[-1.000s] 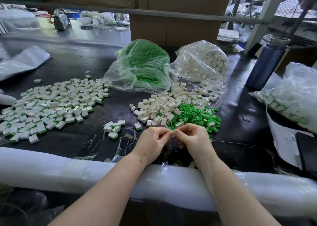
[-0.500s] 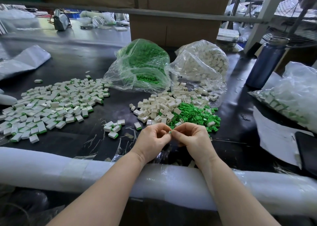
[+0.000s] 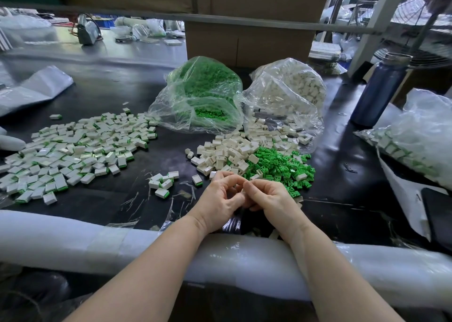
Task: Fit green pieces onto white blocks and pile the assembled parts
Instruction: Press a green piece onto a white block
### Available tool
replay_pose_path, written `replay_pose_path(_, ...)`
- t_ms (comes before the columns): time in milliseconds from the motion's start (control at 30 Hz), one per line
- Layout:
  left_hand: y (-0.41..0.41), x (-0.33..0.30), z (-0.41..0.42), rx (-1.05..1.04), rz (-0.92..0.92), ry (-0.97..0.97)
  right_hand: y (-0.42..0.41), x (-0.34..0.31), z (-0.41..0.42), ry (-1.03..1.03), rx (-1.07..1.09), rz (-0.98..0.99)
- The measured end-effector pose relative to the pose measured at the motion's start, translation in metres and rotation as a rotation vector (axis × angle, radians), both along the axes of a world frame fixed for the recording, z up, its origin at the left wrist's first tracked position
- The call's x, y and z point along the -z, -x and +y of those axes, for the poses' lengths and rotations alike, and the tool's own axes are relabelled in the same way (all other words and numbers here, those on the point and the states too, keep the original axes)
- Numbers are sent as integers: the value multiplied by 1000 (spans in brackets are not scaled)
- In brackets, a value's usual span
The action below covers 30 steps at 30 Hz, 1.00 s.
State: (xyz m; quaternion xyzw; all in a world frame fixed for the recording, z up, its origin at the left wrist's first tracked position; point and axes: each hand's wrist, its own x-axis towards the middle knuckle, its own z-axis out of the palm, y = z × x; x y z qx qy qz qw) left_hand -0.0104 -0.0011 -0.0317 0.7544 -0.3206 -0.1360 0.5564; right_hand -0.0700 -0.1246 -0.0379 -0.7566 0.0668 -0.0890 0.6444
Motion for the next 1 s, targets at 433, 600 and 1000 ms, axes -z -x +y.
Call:
replay_pose_path(433, 2, -2, 1, 56, -46, -76, 0, 1, -1, -25, -29, 37)
replay_pose_path(600, 1, -1, 1, 68, -43, -90, 1, -1, -2, -45, -34, 22)
replay_pose_path(1000, 1, 1, 0, 99, -48, -96, 1, 0, -4, -48, -9, 31)
